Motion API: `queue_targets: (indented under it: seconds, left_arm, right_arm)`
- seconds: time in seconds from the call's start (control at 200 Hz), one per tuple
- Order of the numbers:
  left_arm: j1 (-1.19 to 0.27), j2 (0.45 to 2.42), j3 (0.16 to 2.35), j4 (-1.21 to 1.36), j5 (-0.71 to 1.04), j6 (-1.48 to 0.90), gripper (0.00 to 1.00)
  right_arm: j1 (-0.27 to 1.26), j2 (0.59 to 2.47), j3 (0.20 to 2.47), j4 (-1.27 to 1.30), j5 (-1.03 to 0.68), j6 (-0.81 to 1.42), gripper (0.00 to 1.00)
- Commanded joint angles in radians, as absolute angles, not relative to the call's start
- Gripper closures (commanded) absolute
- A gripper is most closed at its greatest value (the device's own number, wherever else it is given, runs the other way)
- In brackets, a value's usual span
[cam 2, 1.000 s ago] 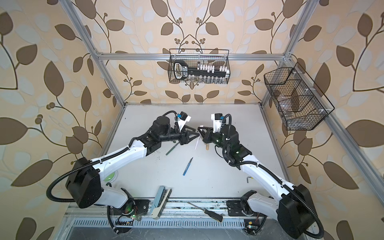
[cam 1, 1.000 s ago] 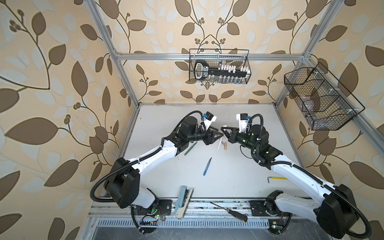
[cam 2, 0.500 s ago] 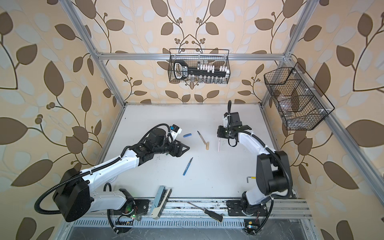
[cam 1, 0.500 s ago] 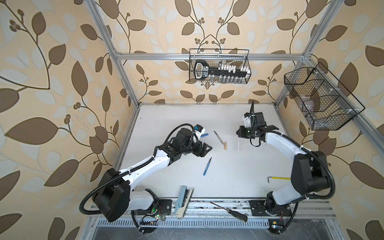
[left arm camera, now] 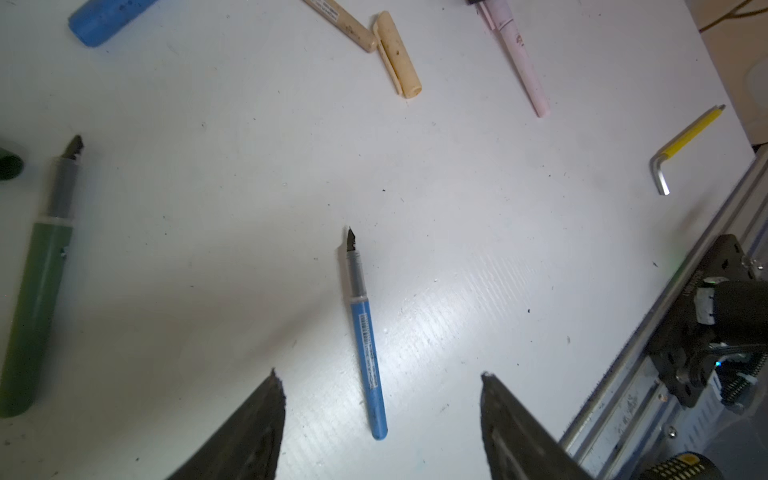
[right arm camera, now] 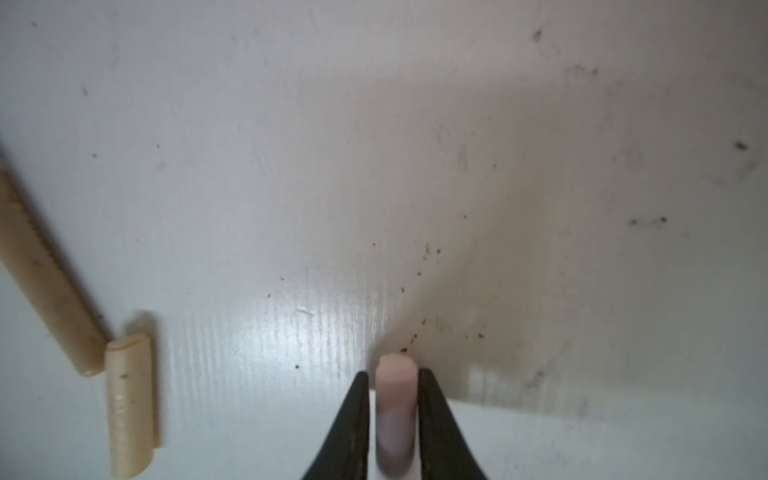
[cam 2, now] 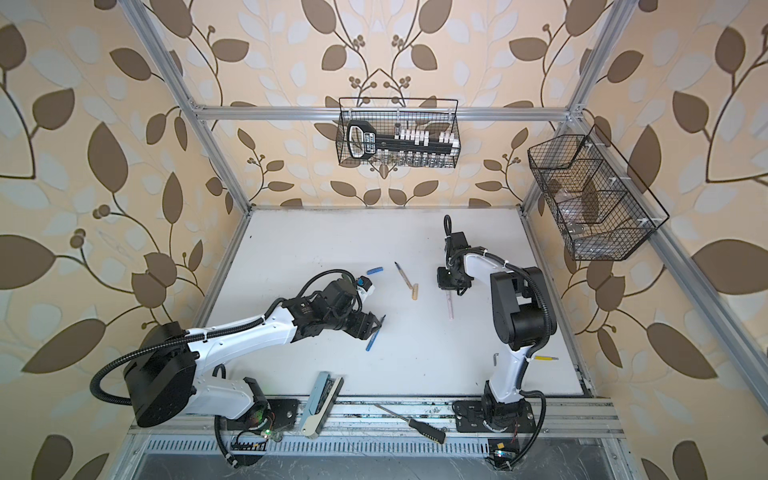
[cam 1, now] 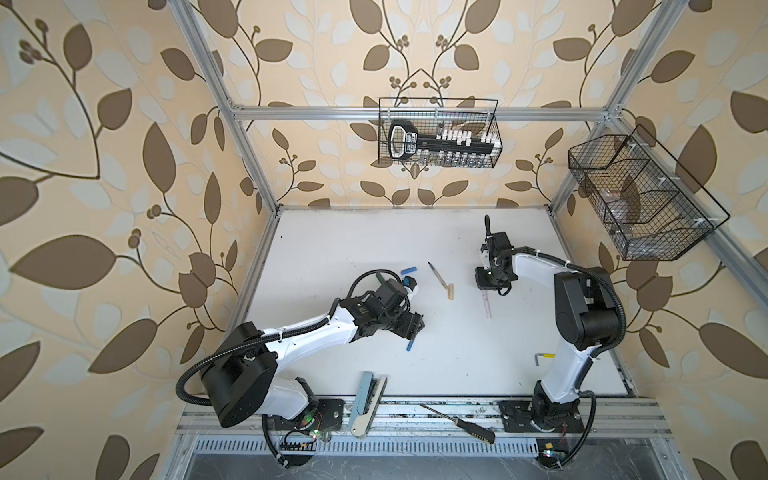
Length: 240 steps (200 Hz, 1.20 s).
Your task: Insert the pens into the pen caps
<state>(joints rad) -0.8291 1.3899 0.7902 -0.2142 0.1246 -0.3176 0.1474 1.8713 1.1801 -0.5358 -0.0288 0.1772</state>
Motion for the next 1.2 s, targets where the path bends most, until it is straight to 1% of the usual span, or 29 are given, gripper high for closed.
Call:
queue_targets:
  seconds: [0.0,0.045,0.12,0.19,0.255,0.375,0.53,0.78,1.06,1.13,1.195]
  left_arm:
    - [-0.845,1.4,0.775,-0.204,0.059,-0.367,0.26]
    - [-0.845,1.394,0.769,-0.2,0.044,-0.374,0.26]
    - [-0.845,1.367,0.766,-0.206,-0.009,-0.392,0.24]
    - [-0.844,1.335,0.776,-0.225,-0.066,-0.406,0.18]
    - [-0.845,1.317,0.788,-0.229,-0.036,-0.373,0.17]
    - [-0.855,1.381,0.851,-0.309,0.02,-0.333,0.25]
    - [-0.902,1.509,0.906,-0.407,0.013,-0.339,0.34]
    - [-0.973,1.621,0.95,-0.453,-0.046,-0.417,0.4]
    - [-0.998,1.717,0.989,-0.463,-0.085,-0.456,0.48]
    - [-0.999,1.719,0.987,-0.459,-0.091,-0.459,0.52]
    - [-0.999,1.72,0.983,-0.462,-0.094,-0.466,0.59]
  right_arm:
    - [0.143,1.885,1.189,-0.552,0.012,0.138,0.67]
    - [0.144,1.876,1.19,-0.556,0.02,0.138,0.62]
    - [0.145,1.84,1.187,-0.555,0.021,0.14,0.56]
    - [0.148,1.787,1.18,-0.547,0.009,0.154,0.53]
    - [0.155,1.729,1.172,-0.535,-0.008,0.169,0.51]
    - [0.178,1.622,1.145,-0.512,-0.03,0.211,0.49]
    - [0.214,1.503,1.085,-0.495,-0.056,0.26,0.47]
    - [0.267,1.324,0.933,-0.443,-0.091,0.338,0.46]
    - [0.297,1.22,0.816,-0.405,-0.125,0.39,0.46]
    - [0.307,1.212,0.803,-0.398,-0.125,0.396,0.46]
    - [0.316,1.212,0.795,-0.398,-0.128,0.402,0.46]
